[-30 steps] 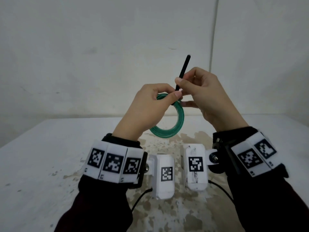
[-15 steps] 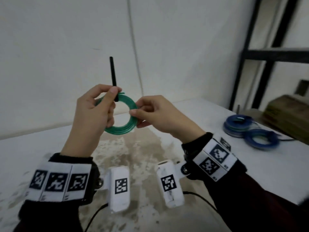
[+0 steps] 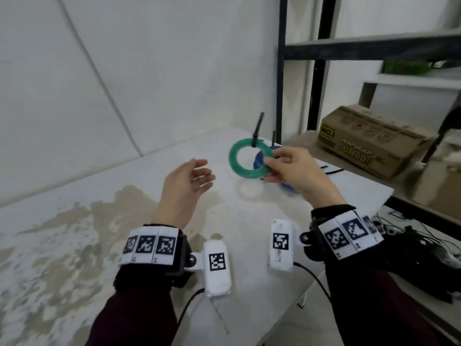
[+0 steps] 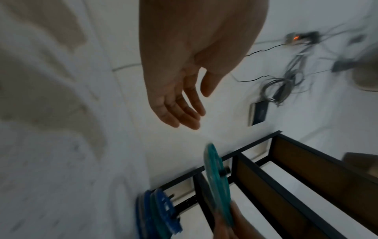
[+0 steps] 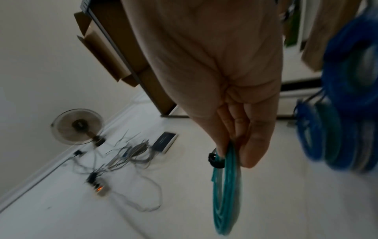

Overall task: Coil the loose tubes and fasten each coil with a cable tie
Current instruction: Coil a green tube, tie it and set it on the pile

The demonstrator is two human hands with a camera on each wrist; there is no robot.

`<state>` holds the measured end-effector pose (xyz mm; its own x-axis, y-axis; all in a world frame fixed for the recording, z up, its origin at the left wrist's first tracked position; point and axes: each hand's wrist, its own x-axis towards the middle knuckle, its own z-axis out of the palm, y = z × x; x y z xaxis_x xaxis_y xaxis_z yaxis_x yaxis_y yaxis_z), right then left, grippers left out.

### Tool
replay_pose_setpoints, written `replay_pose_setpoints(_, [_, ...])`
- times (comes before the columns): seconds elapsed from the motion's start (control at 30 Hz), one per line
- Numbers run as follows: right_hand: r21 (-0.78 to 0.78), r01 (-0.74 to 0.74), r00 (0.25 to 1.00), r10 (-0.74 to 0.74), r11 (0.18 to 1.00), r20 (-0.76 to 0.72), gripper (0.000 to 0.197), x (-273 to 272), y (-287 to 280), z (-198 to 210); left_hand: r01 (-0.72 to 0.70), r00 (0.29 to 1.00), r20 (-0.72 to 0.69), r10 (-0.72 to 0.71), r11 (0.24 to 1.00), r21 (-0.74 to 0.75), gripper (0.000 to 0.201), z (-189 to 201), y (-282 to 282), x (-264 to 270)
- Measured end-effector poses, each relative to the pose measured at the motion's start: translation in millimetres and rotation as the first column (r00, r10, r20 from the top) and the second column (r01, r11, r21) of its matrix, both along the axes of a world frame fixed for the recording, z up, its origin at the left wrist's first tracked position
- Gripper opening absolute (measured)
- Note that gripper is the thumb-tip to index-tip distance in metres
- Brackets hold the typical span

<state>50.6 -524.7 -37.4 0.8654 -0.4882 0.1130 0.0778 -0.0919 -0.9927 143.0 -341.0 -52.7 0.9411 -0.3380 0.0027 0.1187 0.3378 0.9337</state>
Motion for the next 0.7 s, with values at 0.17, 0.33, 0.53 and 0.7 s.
replay_pose_setpoints(0.17, [0.058, 0.247, 0.962, -0.238, 0.967, -0.135, 0.017, -7.3, -60.5, -24.3, 0.066, 0.98, -0.19, -0.061, 0.998, 0.02, 0.023, -31.1, -13.1, 10.5])
replay_pose_setpoints(0.33, [0.093, 0.311, 0.929, -0.282, 0.946, -0.241, 0.019, -3.2, -76.7, -34.6, 0.054, 0.95, -0.31, -0.046, 0.998, 0.017, 0.022, -45.0, -9.4, 19.4])
replay_pose_setpoints(0.53, [0.111, 0.385, 0.895, -0.341, 0.916, -0.287, 0.018, -4.6, -79.0, -41.7, 0.04, 0.963, -0.266, -0.05, 0.998, -0.042, 0.023, -56.3, -3.2, 24.2])
replay_pose_setpoints(0.7, [0.104, 0.41, 0.878, -0.362, 0.906, -0.312, 0.018, -8.0, -77.1, -39.1, 0.065, 0.976, -0.209, -0.067, 0.998, -0.014, 0.026, -58.0, -3.1, 23.0])
